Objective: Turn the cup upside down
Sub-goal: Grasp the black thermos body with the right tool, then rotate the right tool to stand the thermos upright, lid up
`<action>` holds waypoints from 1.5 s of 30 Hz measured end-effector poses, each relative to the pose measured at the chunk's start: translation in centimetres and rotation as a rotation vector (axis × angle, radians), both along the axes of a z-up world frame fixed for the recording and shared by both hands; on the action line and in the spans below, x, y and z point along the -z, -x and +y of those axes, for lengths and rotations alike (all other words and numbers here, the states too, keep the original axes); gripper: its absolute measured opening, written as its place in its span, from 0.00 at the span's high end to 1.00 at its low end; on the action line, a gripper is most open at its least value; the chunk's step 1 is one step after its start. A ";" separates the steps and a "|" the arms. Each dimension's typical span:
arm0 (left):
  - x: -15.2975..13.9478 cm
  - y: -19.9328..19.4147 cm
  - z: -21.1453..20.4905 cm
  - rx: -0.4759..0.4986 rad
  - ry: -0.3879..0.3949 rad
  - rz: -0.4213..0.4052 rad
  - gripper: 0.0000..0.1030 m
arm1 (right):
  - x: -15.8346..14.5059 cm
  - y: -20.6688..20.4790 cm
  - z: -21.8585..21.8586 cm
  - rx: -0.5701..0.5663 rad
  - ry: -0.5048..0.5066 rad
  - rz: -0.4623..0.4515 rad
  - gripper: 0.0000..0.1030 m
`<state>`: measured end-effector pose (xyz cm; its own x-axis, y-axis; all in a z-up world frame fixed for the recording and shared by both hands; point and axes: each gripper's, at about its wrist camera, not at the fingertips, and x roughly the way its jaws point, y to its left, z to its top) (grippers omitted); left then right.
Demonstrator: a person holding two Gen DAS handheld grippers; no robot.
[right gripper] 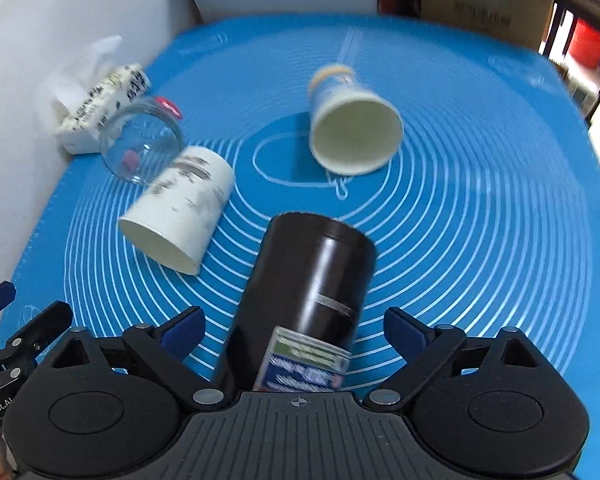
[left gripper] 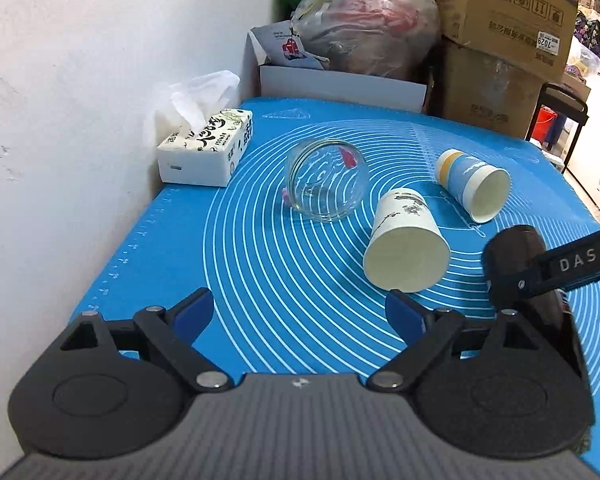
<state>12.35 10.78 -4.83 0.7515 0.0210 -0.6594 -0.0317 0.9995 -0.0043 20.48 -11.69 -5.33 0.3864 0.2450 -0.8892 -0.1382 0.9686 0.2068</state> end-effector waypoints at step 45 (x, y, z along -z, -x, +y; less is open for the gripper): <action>-0.5 0.6 -1.6 0.011 0.016 -0.033 0.11 | -6.1 8.8 -1.8 0.012 0.147 -0.594 0.37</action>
